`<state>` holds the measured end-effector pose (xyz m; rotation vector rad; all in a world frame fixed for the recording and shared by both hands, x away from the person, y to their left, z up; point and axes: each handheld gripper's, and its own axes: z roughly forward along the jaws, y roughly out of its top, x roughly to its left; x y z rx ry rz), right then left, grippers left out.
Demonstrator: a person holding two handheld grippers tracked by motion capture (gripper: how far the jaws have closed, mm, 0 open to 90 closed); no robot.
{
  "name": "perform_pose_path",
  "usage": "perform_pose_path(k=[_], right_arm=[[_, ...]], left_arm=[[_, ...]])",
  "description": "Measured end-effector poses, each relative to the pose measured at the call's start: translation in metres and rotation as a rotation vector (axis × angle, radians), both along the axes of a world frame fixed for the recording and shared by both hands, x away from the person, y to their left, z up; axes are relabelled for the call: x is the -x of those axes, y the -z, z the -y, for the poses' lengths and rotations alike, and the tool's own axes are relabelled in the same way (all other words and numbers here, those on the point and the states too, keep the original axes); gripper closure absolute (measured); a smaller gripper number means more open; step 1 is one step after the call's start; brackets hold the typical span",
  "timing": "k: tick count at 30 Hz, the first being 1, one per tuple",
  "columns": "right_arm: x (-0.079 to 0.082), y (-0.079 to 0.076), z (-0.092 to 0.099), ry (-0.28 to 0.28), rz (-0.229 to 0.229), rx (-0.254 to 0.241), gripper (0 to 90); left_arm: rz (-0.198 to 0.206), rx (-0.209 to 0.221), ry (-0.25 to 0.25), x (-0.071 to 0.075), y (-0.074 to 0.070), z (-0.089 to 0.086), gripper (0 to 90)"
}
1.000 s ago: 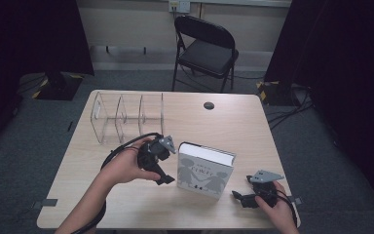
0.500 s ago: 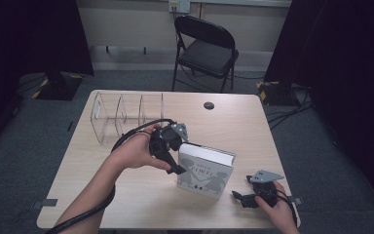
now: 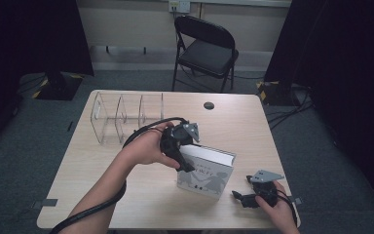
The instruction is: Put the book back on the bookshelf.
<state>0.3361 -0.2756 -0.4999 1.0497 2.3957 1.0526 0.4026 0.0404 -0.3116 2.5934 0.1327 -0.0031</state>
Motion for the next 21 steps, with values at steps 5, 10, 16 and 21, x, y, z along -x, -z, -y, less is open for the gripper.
perform_pose_path(k=[5,10,16,21], right_arm=[[0.0,-0.0001,0.0001,0.0,0.0,0.001,14.2],[-0.0001,-0.0002,0.0004,0.002,-0.003,-0.005,14.3],[0.0001,-0.0002,0.0001,0.001,-0.002,0.0,14.3],[0.0001,-0.0002,0.0002,0.0,-0.002,-0.001,14.2]], left_arm=[[0.022,-0.004,0.008,-0.0005,-0.0005,-0.0004,33.3],[0.024,0.007,0.015,-0.0018,0.0012,0.0002,35.0],[0.024,0.004,0.018,-0.0009,0.0022,0.0007,38.6],[0.003,0.009,0.022,0.0059,0.0005,-0.0046,47.0]])
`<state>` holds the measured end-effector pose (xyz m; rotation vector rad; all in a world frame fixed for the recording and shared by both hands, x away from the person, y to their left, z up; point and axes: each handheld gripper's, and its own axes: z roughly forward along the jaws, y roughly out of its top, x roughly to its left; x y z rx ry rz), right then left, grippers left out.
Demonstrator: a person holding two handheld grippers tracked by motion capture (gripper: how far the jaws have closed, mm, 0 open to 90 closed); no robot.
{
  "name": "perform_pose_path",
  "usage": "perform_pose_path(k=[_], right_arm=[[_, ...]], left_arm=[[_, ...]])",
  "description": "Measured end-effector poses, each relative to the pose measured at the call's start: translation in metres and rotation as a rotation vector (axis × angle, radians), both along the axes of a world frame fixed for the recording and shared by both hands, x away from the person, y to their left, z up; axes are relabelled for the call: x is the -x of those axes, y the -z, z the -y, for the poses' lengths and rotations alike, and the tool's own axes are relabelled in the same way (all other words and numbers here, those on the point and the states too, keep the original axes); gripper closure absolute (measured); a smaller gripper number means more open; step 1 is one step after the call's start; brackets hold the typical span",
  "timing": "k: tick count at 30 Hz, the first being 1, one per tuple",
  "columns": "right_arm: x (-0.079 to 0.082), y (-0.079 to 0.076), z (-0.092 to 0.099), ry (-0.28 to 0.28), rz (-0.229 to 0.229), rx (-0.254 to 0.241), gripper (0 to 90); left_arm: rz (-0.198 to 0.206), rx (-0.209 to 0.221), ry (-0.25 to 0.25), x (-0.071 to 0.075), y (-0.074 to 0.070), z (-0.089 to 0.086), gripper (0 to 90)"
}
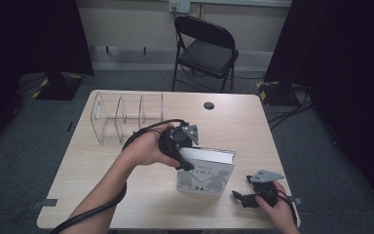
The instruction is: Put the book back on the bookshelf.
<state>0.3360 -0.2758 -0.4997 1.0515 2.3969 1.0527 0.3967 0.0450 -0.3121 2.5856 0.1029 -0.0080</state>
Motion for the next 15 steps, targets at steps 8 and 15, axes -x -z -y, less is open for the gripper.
perform_pose_path(k=[8,15], right_arm=[[0.0,0.0,0.0,-0.002,0.002,0.003,14.2],[0.0,0.0,0.0,-0.001,0.003,0.005,14.1]], left_arm=[[0.006,0.009,-0.089,0.02,0.0,-0.003,51.2],[0.01,-0.02,-0.133,0.022,-0.001,0.0,49.1]])
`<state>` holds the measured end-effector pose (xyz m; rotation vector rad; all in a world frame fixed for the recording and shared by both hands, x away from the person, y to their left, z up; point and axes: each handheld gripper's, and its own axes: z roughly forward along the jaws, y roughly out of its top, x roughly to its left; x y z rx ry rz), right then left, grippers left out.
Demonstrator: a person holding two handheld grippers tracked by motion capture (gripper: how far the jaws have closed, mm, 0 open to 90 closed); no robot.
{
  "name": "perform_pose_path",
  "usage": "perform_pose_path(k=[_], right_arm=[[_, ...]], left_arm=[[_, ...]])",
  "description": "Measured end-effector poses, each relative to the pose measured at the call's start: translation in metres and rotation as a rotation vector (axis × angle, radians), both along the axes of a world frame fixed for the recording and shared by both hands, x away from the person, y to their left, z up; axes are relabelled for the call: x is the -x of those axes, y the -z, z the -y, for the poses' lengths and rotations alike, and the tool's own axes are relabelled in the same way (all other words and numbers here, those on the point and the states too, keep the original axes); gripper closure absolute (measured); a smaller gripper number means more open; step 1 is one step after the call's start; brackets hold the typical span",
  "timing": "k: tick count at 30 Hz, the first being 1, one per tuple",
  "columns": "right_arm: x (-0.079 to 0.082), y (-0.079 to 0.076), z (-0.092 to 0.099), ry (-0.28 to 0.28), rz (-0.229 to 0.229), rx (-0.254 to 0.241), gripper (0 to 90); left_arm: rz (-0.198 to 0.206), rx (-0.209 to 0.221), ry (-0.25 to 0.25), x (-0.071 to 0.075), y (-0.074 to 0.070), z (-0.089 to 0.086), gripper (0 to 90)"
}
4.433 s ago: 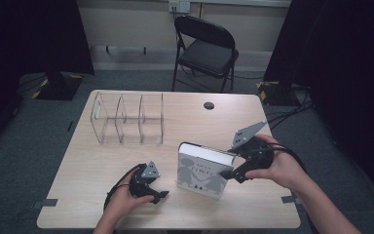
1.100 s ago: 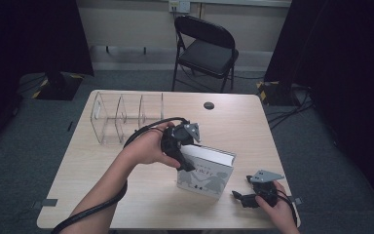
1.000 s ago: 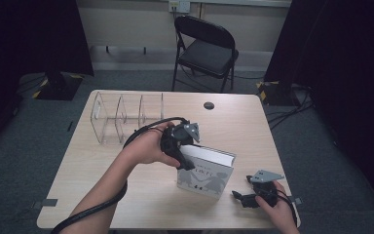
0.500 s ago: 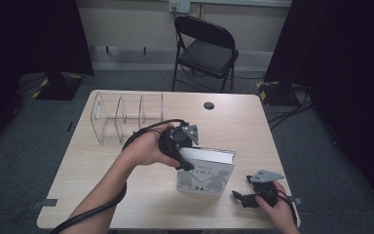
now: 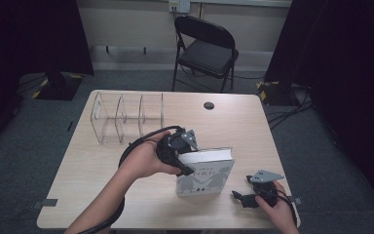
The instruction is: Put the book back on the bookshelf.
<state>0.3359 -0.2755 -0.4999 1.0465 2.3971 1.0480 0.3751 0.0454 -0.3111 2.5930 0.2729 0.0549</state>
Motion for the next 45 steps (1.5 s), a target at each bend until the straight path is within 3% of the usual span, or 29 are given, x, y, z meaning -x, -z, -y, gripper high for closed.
perform_pose_path(k=[2,17,26,34,45], right_arm=[[0.0,0.0,0.0,-0.001,0.001,0.0,14.1],[0.0,0.0,0.0,-0.001,0.001,0.001,14.1],[0.0,0.0,0.0,0.0,0.001,0.001,14.1],[0.0,0.0,0.0,-0.001,0.001,0.001,14.1],[0.0,0.0,0.0,-0.001,0.001,0.001,14.1]], left_arm=[[-0.013,-0.012,-0.02,0.0,-0.001,0.002,48.9],[-0.033,-0.083,-0.015,-0.006,-0.003,0.013,47.6],[-0.039,-0.077,0.02,-0.009,0.005,0.026,46.8],[-0.053,-0.052,0.015,-0.01,0.009,0.03,46.0],[-0.06,-0.121,0.014,-0.01,0.012,0.042,44.0]])
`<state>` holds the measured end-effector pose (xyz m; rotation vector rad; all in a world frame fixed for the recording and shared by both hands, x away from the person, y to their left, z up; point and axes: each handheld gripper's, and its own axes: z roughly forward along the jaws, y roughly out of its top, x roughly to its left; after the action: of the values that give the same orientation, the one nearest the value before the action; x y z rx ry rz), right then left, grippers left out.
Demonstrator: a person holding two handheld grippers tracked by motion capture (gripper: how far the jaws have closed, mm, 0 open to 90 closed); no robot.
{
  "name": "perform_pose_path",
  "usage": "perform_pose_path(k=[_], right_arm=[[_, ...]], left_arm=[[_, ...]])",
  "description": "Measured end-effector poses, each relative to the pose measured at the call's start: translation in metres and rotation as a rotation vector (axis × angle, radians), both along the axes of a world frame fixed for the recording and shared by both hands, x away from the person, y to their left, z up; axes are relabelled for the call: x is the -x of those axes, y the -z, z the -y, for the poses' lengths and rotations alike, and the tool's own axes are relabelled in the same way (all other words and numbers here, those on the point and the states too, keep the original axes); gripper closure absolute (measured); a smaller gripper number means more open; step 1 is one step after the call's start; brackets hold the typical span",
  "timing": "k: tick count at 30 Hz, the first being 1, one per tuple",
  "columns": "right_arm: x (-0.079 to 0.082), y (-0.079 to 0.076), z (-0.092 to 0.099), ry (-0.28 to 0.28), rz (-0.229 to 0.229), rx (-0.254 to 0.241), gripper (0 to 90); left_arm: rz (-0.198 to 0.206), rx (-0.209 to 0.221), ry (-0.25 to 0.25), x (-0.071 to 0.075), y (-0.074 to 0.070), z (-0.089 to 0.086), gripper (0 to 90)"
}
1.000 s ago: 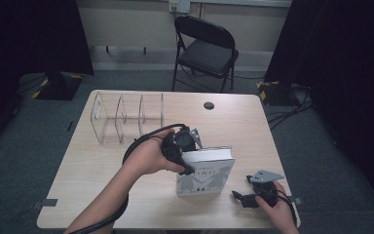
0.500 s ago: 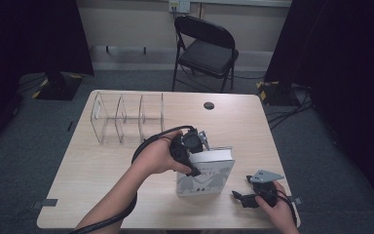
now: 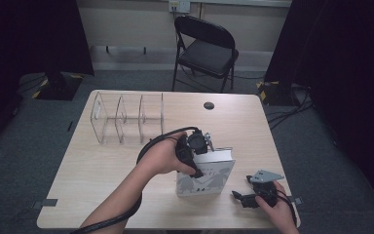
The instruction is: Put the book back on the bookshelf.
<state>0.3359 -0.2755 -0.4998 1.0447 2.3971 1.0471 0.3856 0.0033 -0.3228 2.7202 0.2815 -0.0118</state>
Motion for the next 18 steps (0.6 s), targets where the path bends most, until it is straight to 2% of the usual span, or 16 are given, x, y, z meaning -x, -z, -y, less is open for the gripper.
perform_pose_path(k=[8,11,14,18], right_arm=[[0.0,0.0,0.0,0.0,0.0,0.0,14.1],[0.0,0.0,0.0,-0.001,0.001,0.001,14.1],[0.0001,0.0,0.0,-0.001,0.001,0.0,14.1],[0.0,0.0,0.0,-0.001,0.001,0.001,14.1]], left_arm=[[0.007,-0.067,-0.004,-0.0002,0.0012,0.0065,42.3],[0.017,-0.07,-0.001,0.0015,0.0018,0.0076,42.6],[0.006,-0.058,0.002,0.0013,0.0027,0.0079,42.0],[-0.01,-0.063,-0.008,0.0002,0.0037,0.0089,40.4]])
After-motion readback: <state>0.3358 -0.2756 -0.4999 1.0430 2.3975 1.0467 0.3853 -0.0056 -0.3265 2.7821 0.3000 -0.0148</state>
